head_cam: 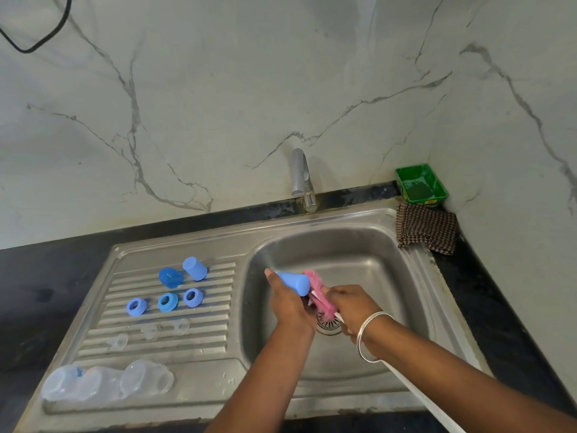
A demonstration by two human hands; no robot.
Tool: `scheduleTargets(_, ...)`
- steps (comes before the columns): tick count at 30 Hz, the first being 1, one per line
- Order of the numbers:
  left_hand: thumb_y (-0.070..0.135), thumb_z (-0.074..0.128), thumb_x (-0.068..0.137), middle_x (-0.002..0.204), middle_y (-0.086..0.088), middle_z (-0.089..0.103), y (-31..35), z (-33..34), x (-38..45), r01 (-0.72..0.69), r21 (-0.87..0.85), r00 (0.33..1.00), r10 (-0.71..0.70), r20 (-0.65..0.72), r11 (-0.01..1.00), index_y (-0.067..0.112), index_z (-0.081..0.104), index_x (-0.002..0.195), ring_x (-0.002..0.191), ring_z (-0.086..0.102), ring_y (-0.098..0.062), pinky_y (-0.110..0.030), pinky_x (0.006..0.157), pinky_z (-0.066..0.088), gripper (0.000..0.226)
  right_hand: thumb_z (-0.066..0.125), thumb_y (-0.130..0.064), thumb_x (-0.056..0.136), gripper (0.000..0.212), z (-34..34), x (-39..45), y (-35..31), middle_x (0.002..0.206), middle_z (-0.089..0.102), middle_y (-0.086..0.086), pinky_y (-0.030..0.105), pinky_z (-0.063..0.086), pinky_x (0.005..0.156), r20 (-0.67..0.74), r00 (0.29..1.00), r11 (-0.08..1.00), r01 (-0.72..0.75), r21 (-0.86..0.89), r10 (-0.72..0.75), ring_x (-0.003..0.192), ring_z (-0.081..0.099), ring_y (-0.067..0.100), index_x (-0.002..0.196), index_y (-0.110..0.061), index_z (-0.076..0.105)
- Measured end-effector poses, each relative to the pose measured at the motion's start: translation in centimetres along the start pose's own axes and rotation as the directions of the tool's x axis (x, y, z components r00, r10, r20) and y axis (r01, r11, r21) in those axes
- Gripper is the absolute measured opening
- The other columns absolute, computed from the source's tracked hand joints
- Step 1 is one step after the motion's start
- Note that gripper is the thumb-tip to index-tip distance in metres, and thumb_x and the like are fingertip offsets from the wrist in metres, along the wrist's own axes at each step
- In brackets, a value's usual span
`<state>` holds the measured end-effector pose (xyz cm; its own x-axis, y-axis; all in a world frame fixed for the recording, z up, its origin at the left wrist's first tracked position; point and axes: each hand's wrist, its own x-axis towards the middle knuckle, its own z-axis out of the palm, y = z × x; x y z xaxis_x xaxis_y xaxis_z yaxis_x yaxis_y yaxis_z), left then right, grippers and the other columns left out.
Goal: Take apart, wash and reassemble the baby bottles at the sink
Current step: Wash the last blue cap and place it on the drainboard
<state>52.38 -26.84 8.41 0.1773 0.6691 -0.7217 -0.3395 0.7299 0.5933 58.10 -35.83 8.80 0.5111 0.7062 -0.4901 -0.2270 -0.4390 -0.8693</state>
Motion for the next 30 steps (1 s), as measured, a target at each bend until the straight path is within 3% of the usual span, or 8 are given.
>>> scheduleTargets(3, 0.061, 0.053, 0.093, 0.097, -0.017, 0.067, -0.6, 0.0, 0.0, 0.032, -0.035, 0.999, -0.031, 0.026, 0.999, 0.010, 0.057, 0.116, 0.077, 0.065, -0.031, -0.046, 0.080, 0.056, 0.056, 0.057, -0.033, 0.095, 0.026, -0.4, 0.7, 0.6, 0.065, 0.066, 0.001, 0.024, 0.044, 0.058, -0.134, 0.959, 0.952, 0.218, -0.215, -0.250, 0.059, 0.057, 0.012, 0.082, -0.017, 0.072)
scheduleTargets(6, 0.065, 0.050, 0.092, 0.095, -0.017, 0.069, -0.8, 0.0, -0.4, 0.088, -0.068, 0.996, -0.087, 0.020, 0.994, 0.007, 0.059, 0.116, 0.075, 0.066, -0.029, -0.035, 0.063, 0.058, 0.063, 0.060, -0.041, 0.093, 0.020, -0.6, 0.5, 1.4, 0.083, 0.072, -0.010, 0.022, 0.051, 0.073, -0.089, 0.888, 0.855, 0.401, -0.329, -0.450, 0.074, 0.065, 0.006, 0.111, -0.044, 0.068)
scheduleTargets(9, 0.066, 0.036, 0.097, 0.085, -0.013, 0.062, -0.2, 0.1, -0.3, 0.133, -0.094, 0.988, -0.124, 0.092, 0.987, 0.010, 0.059, 0.098, 0.073, 0.060, -0.026, -0.033, 0.065, 0.048, 0.061, 0.062, -0.043, 0.089, 0.038, -0.6, 0.2, 2.4, 0.087, 0.062, -0.011, 0.032, 0.052, 0.067, -0.006, 0.816, 0.698, 0.491, -0.521, -0.579, 0.073, 0.059, 0.010, 0.126, -0.051, 0.057)
scheduleTargets(13, 0.072, 0.027, 0.094, 0.078, -0.012, 0.049, 0.6, -0.1, -0.1, 0.235, -0.084, 0.964, -0.221, 0.148, 0.968, 0.015, 0.052, 0.083, 0.069, 0.048, -0.025, -0.029, 0.062, 0.036, 0.064, 0.055, -0.047, 0.087, 0.047, -1.0, -0.7, 2.6, 0.092, 0.057, -0.015, 0.023, 0.043, 0.053, 0.131, 0.763, 0.493, 0.528, -0.692, -0.634, 0.069, 0.058, 0.010, 0.128, -0.063, 0.041)
scheduleTargets(18, 0.063, 0.034, 0.099, 0.064, -0.012, 0.065, -0.9, -0.5, -0.4, 0.202, -0.018, 0.978, -0.201, 0.051, 0.979, 0.007, 0.060, 0.089, 0.052, 0.063, -0.023, -0.023, 0.040, 0.051, 0.063, 0.054, -0.045, 0.085, 0.044, -1.7, 0.3, 2.2, 0.096, 0.059, -0.010, 0.026, 0.044, 0.059, 0.007, 0.795, 0.546, 0.422, -0.724, -0.606, 0.079, 0.063, 0.018, 0.128, -0.054, 0.052)
scheduleTargets(22, 0.067, 0.024, 0.099, 0.081, -0.014, 0.065, 0.1, -0.5, 0.8, 0.227, 0.017, 0.968, -0.227, 0.107, 0.974, 0.005, 0.059, 0.087, 0.075, 0.058, -0.029, -0.035, 0.074, 0.046, 0.072, 0.055, -0.046, 0.083, 0.037, -1.3, -0.3, 2.9, 0.090, 0.059, -0.013, 0.026, 0.047, 0.057, 0.087, 0.777, 0.530, 0.502, -0.684, -0.623, 0.073, 0.060, 0.012, 0.119, -0.055, 0.056)
scheduleTargets(25, 0.071, 0.019, 0.097, 0.066, -0.016, 0.070, 0.5, -0.3, 1.6, 0.200, 0.027, 0.972, -0.201, 0.118, 0.980, -0.002, 0.061, 0.090, 0.068, 0.062, -0.028, -0.030, 0.061, 0.052, 0.085, 0.056, -0.047, 0.081, 0.043, -1.9, 0.1, 3.6, 0.083, 0.059, -0.010, 0.027, 0.047, 0.058, 0.006, 0.805, 0.607, 0.453, -0.653, -0.594, 0.071, 0.059, 0.012, 0.123, -0.058, 0.053)
scheduleTargets(30, 0.049, 0.055, 0.096, 0.066, -0.013, 0.070, -0.3, 0.5, 1.0, 0.060, 0.210, 0.990, -0.085, 0.111, 0.976, 0.011, 0.055, 0.096, 0.055, 0.069, -0.019, -0.028, 0.050, 0.055, 0.039, 0.058, -0.041, 0.088, 0.043, -3.9, 1.8, 3.6, 0.091, 0.071, -0.004, 0.029, 0.052, 0.074, -0.153, 0.846, 0.781, 0.383, -0.493, -0.511, 0.083, 0.067, 0.015, 0.126, -0.059, 0.049)
